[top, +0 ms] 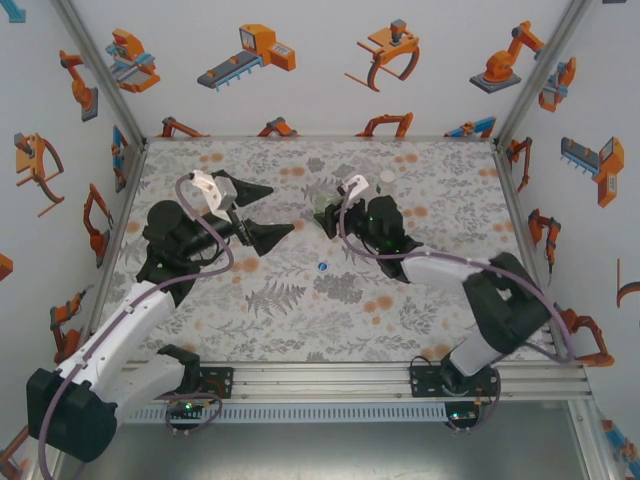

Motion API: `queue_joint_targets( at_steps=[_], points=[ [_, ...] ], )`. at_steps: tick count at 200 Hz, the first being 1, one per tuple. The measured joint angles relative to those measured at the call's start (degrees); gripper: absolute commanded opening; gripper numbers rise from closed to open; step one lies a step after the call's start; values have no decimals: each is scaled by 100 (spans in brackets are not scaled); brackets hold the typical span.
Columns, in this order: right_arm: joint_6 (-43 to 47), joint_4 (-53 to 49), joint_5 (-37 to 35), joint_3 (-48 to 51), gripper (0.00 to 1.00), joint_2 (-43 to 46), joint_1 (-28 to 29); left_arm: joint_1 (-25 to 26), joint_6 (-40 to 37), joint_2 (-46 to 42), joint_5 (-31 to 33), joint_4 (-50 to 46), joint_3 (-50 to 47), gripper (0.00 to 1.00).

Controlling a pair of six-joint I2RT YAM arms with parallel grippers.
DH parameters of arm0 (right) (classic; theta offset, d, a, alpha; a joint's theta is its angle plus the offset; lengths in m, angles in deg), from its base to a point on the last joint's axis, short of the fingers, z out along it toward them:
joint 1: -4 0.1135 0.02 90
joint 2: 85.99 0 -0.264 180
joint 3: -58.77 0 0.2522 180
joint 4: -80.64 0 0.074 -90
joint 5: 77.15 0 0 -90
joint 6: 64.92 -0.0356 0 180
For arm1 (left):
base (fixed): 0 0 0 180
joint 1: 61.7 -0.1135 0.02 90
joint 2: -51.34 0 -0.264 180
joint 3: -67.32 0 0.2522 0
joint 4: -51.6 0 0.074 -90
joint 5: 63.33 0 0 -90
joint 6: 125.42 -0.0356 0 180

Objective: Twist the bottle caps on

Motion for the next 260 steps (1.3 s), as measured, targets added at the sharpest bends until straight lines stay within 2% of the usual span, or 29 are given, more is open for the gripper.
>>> queue_joint_targets(
  at_steps=[26, 65, 106, 136, 174, 260],
  points=[
    [103, -1174, 754, -146, 39, 925, 0, 17, -2, 105, -173, 26, 4, 99],
    [103, -2653, 1816, -612, 36, 1735, 0, 195, 11, 166, -575, 216, 9, 98],
    [-66, -3276, 2579, -949, 36, 2361, 0, 334, 352, 195, -1309, 933, 9, 97],
    [-509, -3104, 3272, -1082, 36, 2420, 0, 417, 437, 190, -1567, 1228, 9, 97],
    [-1266, -2079, 3963, -1104, 36, 2221, 24, 437, 439, 195, -1574, 1152, 13, 97],
    [-1558, -876, 4286, -1440, 35, 1563, 372, 595, 935, 658, -1823, 1480, 129, 97]
  ],
)
